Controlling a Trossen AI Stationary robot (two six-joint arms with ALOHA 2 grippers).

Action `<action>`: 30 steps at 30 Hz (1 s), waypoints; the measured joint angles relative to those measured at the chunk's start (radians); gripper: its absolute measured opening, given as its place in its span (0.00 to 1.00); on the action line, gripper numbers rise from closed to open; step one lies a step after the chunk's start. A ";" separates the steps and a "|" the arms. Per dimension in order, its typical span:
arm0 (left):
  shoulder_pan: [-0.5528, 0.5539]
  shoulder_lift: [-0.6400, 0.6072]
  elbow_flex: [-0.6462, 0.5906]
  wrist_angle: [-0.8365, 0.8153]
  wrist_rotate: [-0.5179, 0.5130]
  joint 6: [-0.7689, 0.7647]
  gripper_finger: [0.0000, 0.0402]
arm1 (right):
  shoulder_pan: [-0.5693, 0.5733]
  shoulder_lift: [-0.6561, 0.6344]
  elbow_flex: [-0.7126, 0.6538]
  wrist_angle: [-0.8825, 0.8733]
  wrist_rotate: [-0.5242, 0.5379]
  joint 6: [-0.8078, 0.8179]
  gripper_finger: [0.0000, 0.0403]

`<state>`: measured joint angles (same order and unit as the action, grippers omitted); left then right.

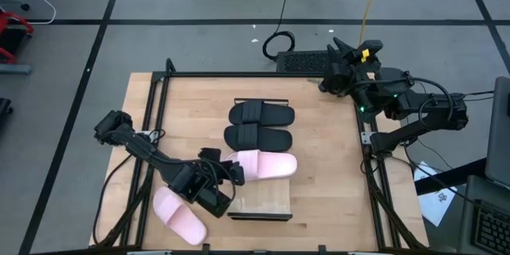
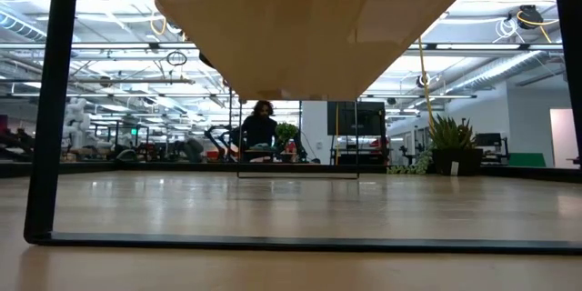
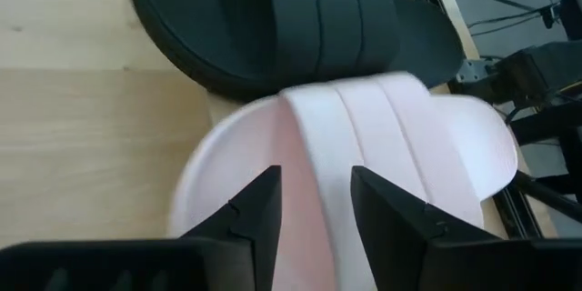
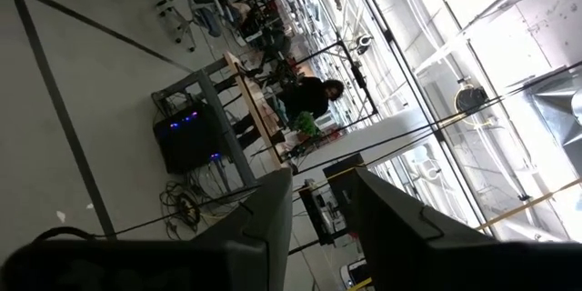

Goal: Pick and place slides into the shelf
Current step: Put the right pink slide on the shelf, then put the pink slide on the shelf

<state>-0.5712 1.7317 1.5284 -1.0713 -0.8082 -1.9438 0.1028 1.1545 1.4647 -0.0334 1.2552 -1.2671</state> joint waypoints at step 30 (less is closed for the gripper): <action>-0.394 -0.096 -0.006 -0.322 0.554 -0.344 0.33 | 0.000 0.002 0.000 0.000 -0.026 0.000 0.27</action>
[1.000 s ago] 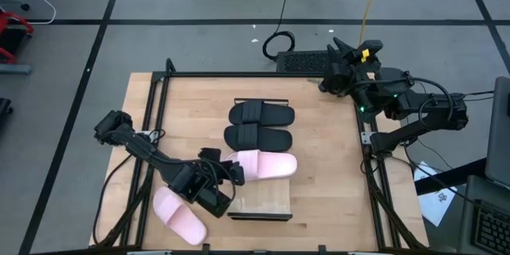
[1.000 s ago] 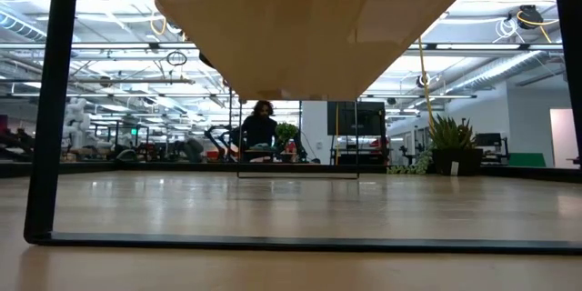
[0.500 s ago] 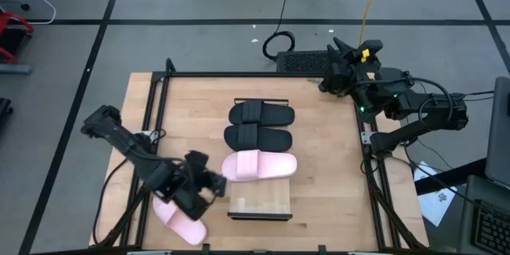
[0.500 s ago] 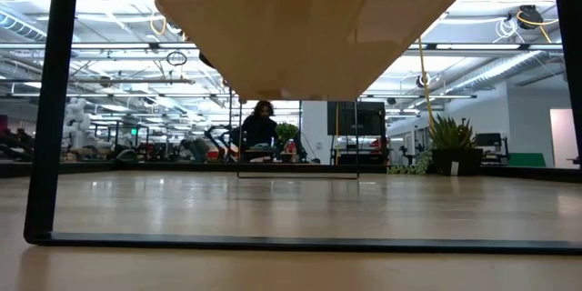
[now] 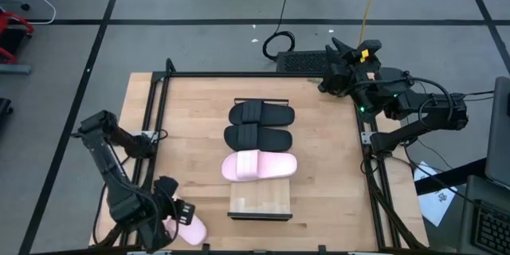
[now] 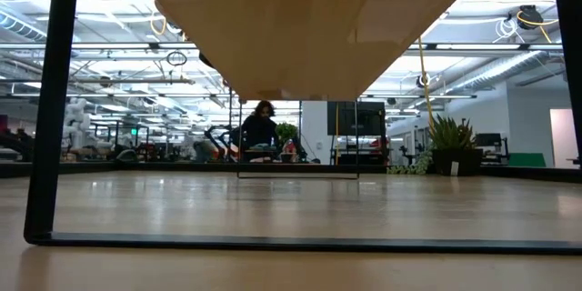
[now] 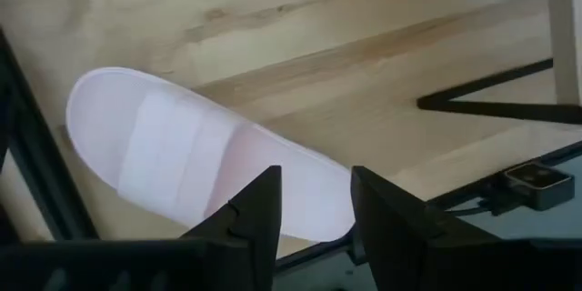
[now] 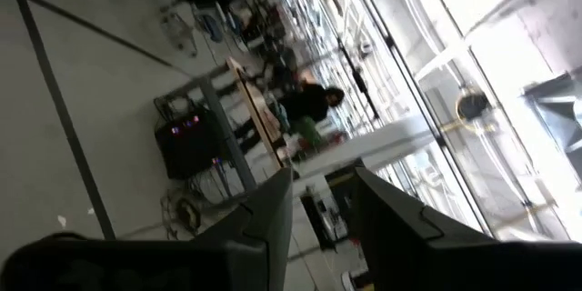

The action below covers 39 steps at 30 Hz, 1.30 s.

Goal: Pick and place slides into the shelf
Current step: Put the pink slide on the shelf

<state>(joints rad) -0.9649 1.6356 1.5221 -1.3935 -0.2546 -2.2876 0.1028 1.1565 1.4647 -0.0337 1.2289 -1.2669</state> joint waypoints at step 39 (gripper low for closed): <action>-0.001 -0.571 -0.888 0.650 0.194 -0.048 0.33 | 0.004 0.021 0.000 -0.001 -0.025 -0.031 0.27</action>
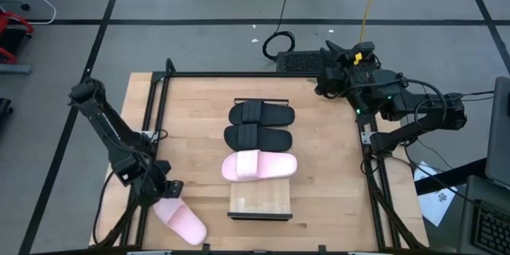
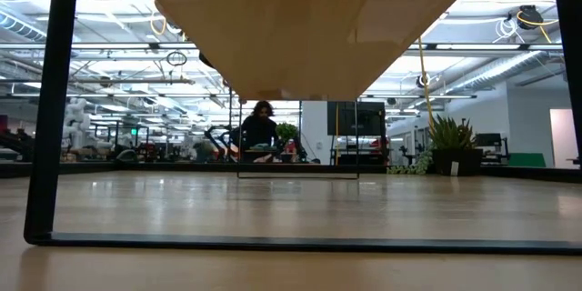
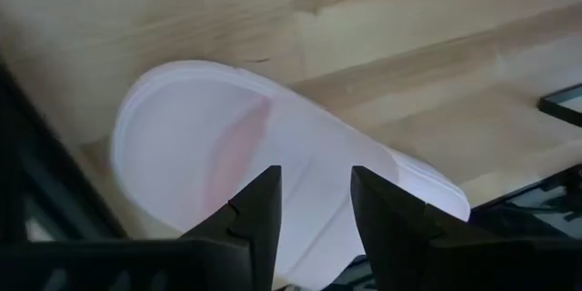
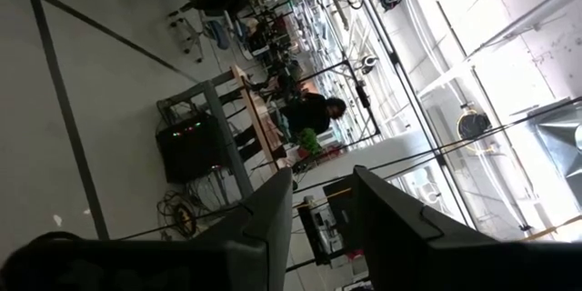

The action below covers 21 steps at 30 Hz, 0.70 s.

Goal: Pick and place slides into the shelf
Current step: Put the pink slide on the shelf

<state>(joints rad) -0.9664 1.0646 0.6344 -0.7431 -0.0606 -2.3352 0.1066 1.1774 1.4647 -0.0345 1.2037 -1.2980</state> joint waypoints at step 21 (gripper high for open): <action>-0.016 -0.119 -0.180 0.218 0.070 0.000 0.33 | 0.000 0.000 0.000 0.000 0.000 -0.001 0.27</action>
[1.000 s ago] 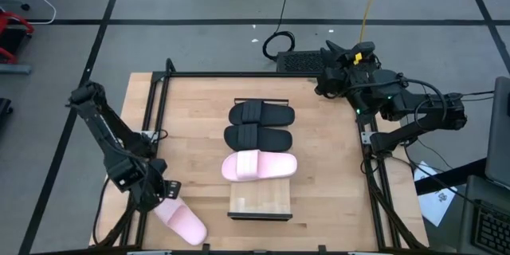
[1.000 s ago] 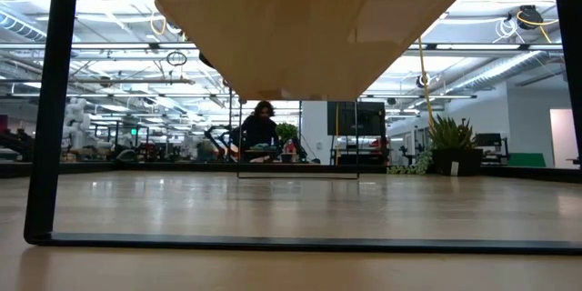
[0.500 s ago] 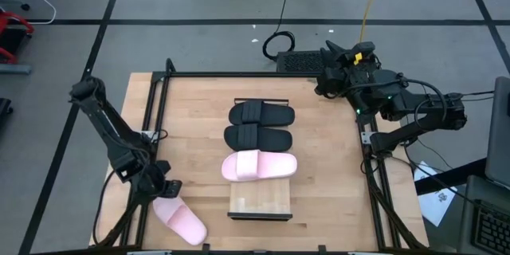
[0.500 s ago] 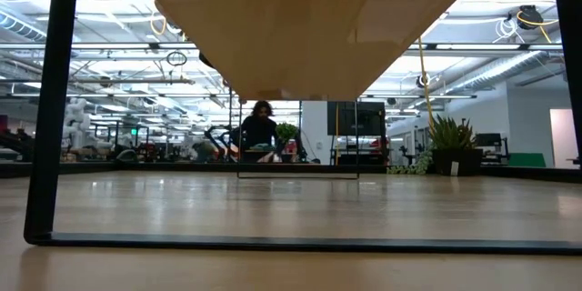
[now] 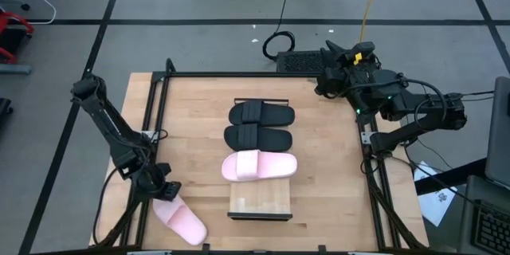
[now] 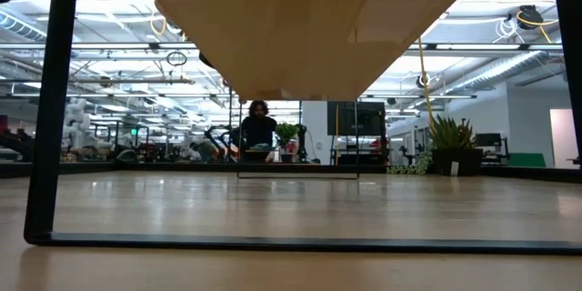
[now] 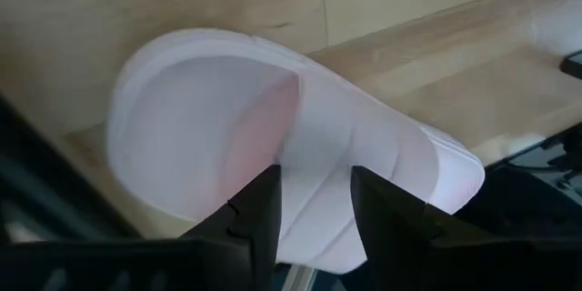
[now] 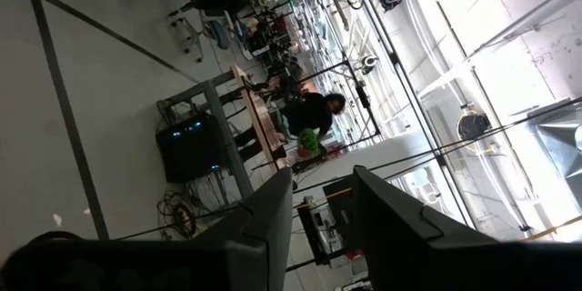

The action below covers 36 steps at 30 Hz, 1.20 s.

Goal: Pick and place slides into the shelf
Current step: Put the pink slide on the shelf

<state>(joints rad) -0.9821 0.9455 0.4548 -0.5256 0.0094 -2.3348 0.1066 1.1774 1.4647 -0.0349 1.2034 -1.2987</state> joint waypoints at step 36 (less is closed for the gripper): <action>-0.006 -0.142 -0.098 0.027 -0.059 0.010 0.33 | 0.000 0.000 0.000 -0.001 -0.001 -0.005 0.27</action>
<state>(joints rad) -0.9886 0.8040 0.3569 -0.4981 -0.0495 -2.3250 0.1065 1.1774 1.4647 -0.0357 1.2026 -1.3039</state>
